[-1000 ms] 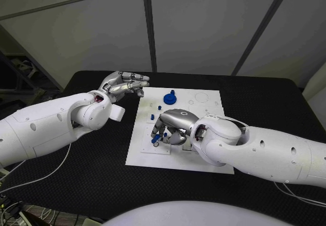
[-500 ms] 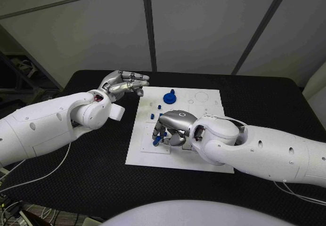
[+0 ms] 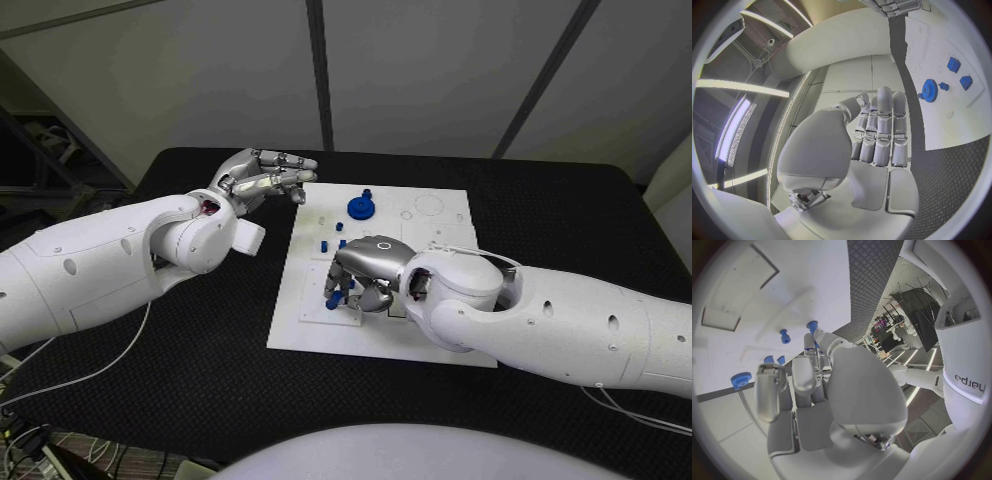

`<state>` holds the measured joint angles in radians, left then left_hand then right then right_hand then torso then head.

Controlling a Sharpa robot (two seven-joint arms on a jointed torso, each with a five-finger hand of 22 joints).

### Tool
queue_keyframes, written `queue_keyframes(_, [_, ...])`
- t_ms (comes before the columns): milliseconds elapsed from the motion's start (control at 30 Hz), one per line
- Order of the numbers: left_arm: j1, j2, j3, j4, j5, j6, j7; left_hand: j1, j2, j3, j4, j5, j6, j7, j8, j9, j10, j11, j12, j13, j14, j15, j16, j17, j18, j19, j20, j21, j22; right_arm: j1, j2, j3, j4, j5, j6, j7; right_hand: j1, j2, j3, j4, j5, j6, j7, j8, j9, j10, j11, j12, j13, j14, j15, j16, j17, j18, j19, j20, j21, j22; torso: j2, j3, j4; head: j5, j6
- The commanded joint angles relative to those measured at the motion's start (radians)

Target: Assemble the parts on the task board

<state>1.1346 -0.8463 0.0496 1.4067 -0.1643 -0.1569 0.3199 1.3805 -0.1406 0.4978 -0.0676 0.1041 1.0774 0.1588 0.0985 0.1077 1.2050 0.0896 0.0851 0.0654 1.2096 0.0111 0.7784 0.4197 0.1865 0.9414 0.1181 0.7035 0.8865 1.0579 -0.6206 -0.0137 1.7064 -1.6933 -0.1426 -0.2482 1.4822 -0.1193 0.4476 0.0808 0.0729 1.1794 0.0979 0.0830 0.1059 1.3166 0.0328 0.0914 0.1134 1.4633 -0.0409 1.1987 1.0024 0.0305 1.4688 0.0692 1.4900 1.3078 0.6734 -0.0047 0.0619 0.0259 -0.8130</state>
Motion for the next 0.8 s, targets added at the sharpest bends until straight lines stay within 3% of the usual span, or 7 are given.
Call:
queue_keyframes(33, [0.001, 0.0, 0.001, 0.001, 0.004, 0.011, 0.003, -0.003, 0.012, -0.005, -0.001, 0.0, 0.008, 0.0, 0.001, 0.002, 0.006, 0.003, 0.003, 0.001, 0.008, 0.0, -0.005, -0.002, -0.004, 0.005, 0.0, -0.005, -0.002, 0.001, 0.004, -0.005, 0.002, -0.03, 0.028, -0.015, -0.009, -0.002, -0.005, -0.003, 0.003, 0.002, 0.007, 0.006, 0.001, -0.001, 0.004, -0.005, 0.001, 0.016, -0.004, -0.001, 0.0, -0.01, 0.066, -0.006, -0.003, 0.209, -0.001, -0.0002, -0.0007, -0.001, -0.001])
queue_keyframes(300, [0.001, 0.0, 0.001, 0.001, 0.004, 0.01, 0.002, -0.003, 0.012, -0.005, -0.001, 0.0, 0.008, 0.0, 0.001, 0.002, 0.006, 0.003, 0.003, 0.001, 0.008, 0.0, -0.005, -0.002, -0.004, 0.005, 0.0, -0.005, -0.002, 0.001, 0.017, -0.012, 0.0, -0.046, 0.029, -0.02, -0.025, -0.008, -0.008, -0.004, -0.001, -0.012, 0.01, -0.006, 0.0, -0.013, 0.008, -0.019, 0.0, 0.012, -0.001, -0.007, -0.012, -0.008, 0.061, -0.005, -0.014, 0.203, -0.001, -0.0003, 0.0004, -0.002, -0.001])
queue_keyframes(367, [0.001, 0.0, 0.001, 0.001, 0.004, 0.01, 0.002, -0.003, 0.012, -0.005, -0.001, 0.0, 0.008, 0.0, 0.001, 0.002, 0.006, 0.003, 0.003, 0.001, 0.008, 0.0, -0.005, -0.002, -0.004, 0.005, 0.0, -0.005, -0.002, 0.001, 0.02, -0.013, -0.001, -0.047, 0.015, -0.02, -0.043, -0.019, -0.01, 0.002, -0.005, -0.043, 0.021, -0.021, -0.007, -0.051, 0.02, -0.032, -0.008, 0.011, 0.009, -0.009, -0.016, -0.006, 0.057, 0.0, -0.021, 0.199, -0.001, -0.0003, 0.0003, -0.002, 0.0])
queue_keyframes(467, [0.001, 0.0, 0.001, 0.001, 0.004, 0.01, 0.002, -0.003, 0.012, -0.005, -0.001, 0.0, 0.008, 0.0, 0.001, 0.002, 0.006, 0.003, 0.003, 0.001, 0.008, 0.0, -0.005, -0.002, -0.004, 0.005, 0.0, -0.005, -0.002, 0.001, 0.022, -0.014, -0.003, -0.048, -0.019, -0.018, -0.078, -0.055, -0.021, 0.016, -0.02, -0.119, 0.036, -0.025, -0.026, -0.122, 0.041, -0.033, -0.022, 0.006, 0.027, -0.017, -0.03, -0.001, 0.046, 0.014, -0.047, 0.183, -0.001, -0.0002, -0.0001, -0.002, 0.001])
queue_keyframes(533, [0.001, 0.0, 0.001, 0.001, 0.004, 0.01, 0.002, -0.003, 0.012, -0.005, -0.001, 0.0, 0.008, 0.0, 0.001, 0.002, 0.006, 0.003, 0.003, 0.001, 0.008, 0.0, -0.005, -0.002, -0.004, 0.005, 0.0, -0.005, -0.002, 0.001, 0.022, -0.014, -0.004, -0.049, -0.039, -0.018, -0.093, -0.076, -0.035, 0.022, -0.022, -0.157, 0.031, -0.027, -0.035, -0.151, 0.047, -0.034, -0.027, 0.001, 0.029, -0.028, -0.046, 0.005, 0.034, 0.018, -0.072, 0.168, -0.001, 0.0, -0.0003, -0.002, 0.002])
queue_keyframes(667, [0.001, 0.0, 0.001, 0.001, 0.004, 0.011, 0.002, -0.003, 0.012, -0.005, -0.001, 0.0, 0.008, 0.0, 0.001, 0.002, 0.006, 0.003, 0.003, 0.001, 0.008, 0.0, -0.005, -0.002, -0.004, 0.005, 0.0, -0.005, -0.002, 0.001, 0.02, -0.015, -0.002, -0.049, -0.085, -0.017, -0.098, -0.083, -0.054, 0.027, -0.025, -0.226, 0.011, -0.024, -0.043, -0.183, 0.051, -0.029, -0.028, -0.004, 0.034, -0.036, -0.058, 0.009, 0.027, 0.026, -0.09, 0.158, -0.001, 0.0002, -0.0004, -0.003, 0.004])
queue_keyframes(800, [0.001, 0.0, 0.001, 0.001, 0.004, 0.012, 0.001, -0.003, 0.012, -0.005, -0.001, 0.0, 0.008, 0.0, 0.001, 0.002, 0.006, 0.003, 0.003, 0.001, 0.008, 0.0, -0.005, -0.002, -0.004, 0.005, 0.0, -0.005, -0.002, 0.0, 0.013, -0.015, 0.005, -0.049, -0.125, -0.014, -0.095, -0.084, -0.066, 0.028, -0.025, -0.251, 0.003, -0.023, -0.042, -0.188, 0.052, -0.027, -0.026, -0.004, 0.035, -0.036, -0.06, 0.01, 0.026, 0.028, -0.093, 0.156, 0.0, 0.0004, 0.0006, -0.004, 0.005])
